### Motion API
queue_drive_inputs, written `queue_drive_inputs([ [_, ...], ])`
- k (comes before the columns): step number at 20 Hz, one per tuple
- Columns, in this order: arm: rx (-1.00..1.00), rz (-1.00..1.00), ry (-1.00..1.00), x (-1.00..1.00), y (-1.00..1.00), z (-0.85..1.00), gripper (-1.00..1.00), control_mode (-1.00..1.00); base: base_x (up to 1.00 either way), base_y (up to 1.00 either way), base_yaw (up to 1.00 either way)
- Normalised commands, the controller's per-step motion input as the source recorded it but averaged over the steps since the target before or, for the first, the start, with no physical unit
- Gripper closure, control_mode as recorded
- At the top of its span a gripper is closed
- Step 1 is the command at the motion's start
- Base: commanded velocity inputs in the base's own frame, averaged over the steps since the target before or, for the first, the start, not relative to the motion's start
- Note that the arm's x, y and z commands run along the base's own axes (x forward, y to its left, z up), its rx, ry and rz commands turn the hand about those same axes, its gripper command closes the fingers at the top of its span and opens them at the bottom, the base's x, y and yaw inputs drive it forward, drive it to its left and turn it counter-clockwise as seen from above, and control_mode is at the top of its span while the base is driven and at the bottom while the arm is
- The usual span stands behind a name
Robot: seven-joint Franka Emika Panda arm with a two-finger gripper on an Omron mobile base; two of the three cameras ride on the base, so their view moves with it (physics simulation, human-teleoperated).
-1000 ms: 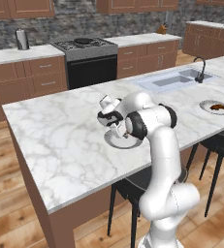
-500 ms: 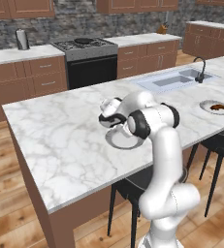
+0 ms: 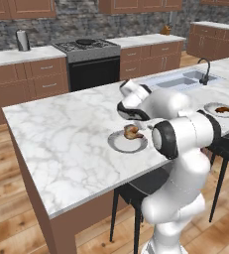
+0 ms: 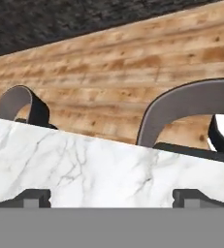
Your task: Take the chicken drumsticks from the pan and place one on each plate on the dining counter.
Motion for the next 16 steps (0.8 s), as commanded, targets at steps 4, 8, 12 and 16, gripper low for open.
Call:
queue_drive_inputs([
  [4,0.47,0.0,-0.77,-1.0,-0.71,0.53,-1.0,-1.0,0.0,0.0,0.0],
  [8,0.5,0.0,-0.69,-1.0,-0.63,0.46,-1.0,-1.0,0.0,0.0,0.0],
  [12,0.5,0.0,-0.55,-1.0,-0.45,0.49,-1.0,-1.0,0.0,0.0,0.0],
  [16,0.43,0.0,-0.37,-1.0,-0.28,0.21,-1.0,-1.0,0.0,0.0,0.0],
])
